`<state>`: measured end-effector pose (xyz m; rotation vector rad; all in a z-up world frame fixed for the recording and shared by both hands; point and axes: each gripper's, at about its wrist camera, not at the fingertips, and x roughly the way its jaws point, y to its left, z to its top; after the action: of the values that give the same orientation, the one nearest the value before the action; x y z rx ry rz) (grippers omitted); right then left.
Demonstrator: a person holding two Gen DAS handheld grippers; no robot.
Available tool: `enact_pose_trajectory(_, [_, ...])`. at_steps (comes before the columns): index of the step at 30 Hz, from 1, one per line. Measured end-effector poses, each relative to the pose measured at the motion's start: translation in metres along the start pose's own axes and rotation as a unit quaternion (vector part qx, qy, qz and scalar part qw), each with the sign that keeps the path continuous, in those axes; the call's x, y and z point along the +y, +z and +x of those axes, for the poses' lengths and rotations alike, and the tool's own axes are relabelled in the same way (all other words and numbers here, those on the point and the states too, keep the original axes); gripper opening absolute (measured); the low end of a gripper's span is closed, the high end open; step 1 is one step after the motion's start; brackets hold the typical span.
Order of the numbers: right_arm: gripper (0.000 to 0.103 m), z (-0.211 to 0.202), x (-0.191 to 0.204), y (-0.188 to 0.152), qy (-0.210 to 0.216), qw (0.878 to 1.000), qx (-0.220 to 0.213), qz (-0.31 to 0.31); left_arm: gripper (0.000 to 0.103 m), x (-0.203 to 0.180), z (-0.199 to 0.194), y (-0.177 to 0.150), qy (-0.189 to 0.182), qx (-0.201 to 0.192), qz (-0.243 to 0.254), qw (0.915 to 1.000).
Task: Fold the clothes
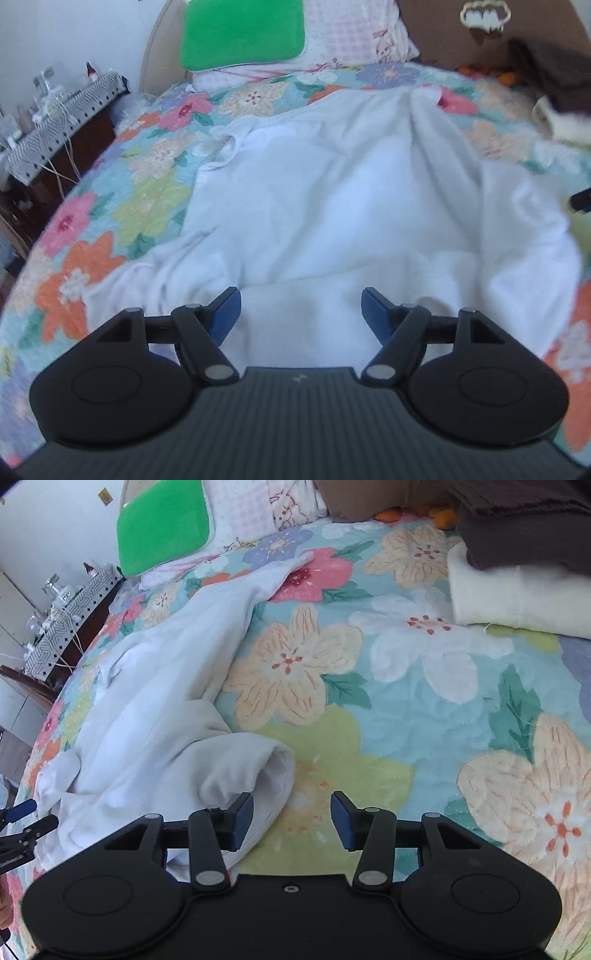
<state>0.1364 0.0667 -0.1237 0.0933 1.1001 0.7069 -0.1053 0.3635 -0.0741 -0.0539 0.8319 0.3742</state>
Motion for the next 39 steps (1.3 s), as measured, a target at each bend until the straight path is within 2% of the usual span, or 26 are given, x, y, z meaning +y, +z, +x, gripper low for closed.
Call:
enact_pose_trajectory(2, [0.054,-0.002,-0.002,0.005,0.020,1.000,0.008,-0.011,0.072,-0.003,-0.017,0.001,-0.056,-0.015,-0.040,0.9975])
enact_pose_trajectory(3, [0.057,-0.002,-0.005,0.004,0.026,1.000,0.012,-0.006,0.072,-0.009,-0.019,0.000,-0.075,-0.015,-0.044,0.9961])
enact_pose_trajectory(6, [0.058,0.006,-0.011,-0.003,0.032,0.999,0.027,0.004,0.073,-0.026,-0.024,-0.001,-0.128,-0.015,-0.056,0.9900])
enact_pose_trajectory(9, [0.058,0.021,-0.007,-0.009,0.039,0.999,0.015,-0.005,0.073,-0.037,-0.010,-0.009,-0.135,0.016,-0.061,0.9888])
enact_pose_trajectory(11, [0.058,0.031,-0.004,-0.013,0.044,0.999,0.008,-0.011,0.073,-0.036,0.004,-0.016,-0.149,0.034,-0.089,0.9842])
enact_pose_trajectory(13, [0.055,0.042,0.011,-0.014,0.018,0.997,-0.022,-0.072,0.075,-0.032,0.020,-0.022,-0.160,0.046,-0.121,0.9786])
enact_pose_trajectory(14, [0.046,0.045,0.025,-0.012,-0.009,0.992,-0.035,-0.120,0.083,-0.031,0.027,-0.026,-0.150,0.057,-0.133,0.9779])
enact_pose_trajectory(15, [0.006,0.045,0.037,-0.010,-0.037,0.985,-0.048,-0.159,0.087,-0.031,0.035,-0.029,-0.140,0.068,-0.146,0.9770])
enact_pose_trajectory(16, [0.004,0.045,0.050,-0.008,-0.064,0.976,-0.061,-0.197,0.090,-0.030,0.041,-0.032,-0.122,0.083,-0.154,0.9770])
enact_pose_trajectory(17, [0.004,0.036,0.056,-0.006,-0.080,0.971,-0.096,-0.205,0.090,-0.030,0.046,-0.036,-0.107,0.096,-0.161,0.9764])
enact_pose_trajectory(19, [0.003,0.008,0.062,-0.001,-0.108,0.955,-0.175,-0.211,0.088,-0.025,0.045,-0.040,-0.119,0.092,-0.177,0.9727])
enact_pose_trajectory(20, [0.003,-0.010,0.065,0.000,-0.130,0.944,-0.212,-0.219,0.086,-0.023,0.043,-0.041,-0.125,0.089,-0.186,0.9705])
enact_pose_trajectory(22, [0.003,-0.047,0.071,0.003,-0.173,0.914,-0.284,-0.232,0.075,-0.019,0.035,-0.041,-0.134,0.092,-0.199,0.9664])
enact_pose_trajectory(24, [0.003,-0.083,0.080,-0.008,-0.217,0.871,-0.350,-0.270,0.074,-0.022,0.023,-0.041,-0.115,0.092,-0.183,0.9720])
enact_pose_trajectory(27, [0.004,-0.126,0.083,-0.016,-0.212,0.848,-0.375,-0.310,0.074,-0.032,0.013,-0.042,-0.070,0.094,-0.112,0.9868])
enact_pose_trajectory(29, [0.004,-0.132,0.082,-0.020,-0.197,0.858,-0.334,-0.337,0.074,-0.034,0.007,-0.043,-0.077,0.086,-0.105,0.9877])
enact_pose_trajectory(31, [0.004,-0.122,0.075,-0.024,-0.192,0.882,-0.276,-0.329,0.074,-0.033,-0.001,-0.043,-0.103,0.063,-0.124,0.9849])
enact_pose_trajectory(33, [0.004,-0.101,0.069,-0.030,-0.211,0.895,-0.230,-0.320,0.074,-0.031,-0.006,-0.042,-0.134,0.035,-0.144,0.9799])
enact_pose_trajectory(36, [0.004,-0.085,0.065,-0.026,-0.239,0.896,-0.208,-0.311,0.074,-0.036,-0.001,-0.040,-0.173,0.024,-0.156,0.9722])
enact_pose_trajectory(39, [0.004,-0.086,0.057,-0.017,-0.222,0.914,-0.214,-0.265,0.077,-0.044,0.010,-0.044,-0.189,0.035,-0.157,0.9687])
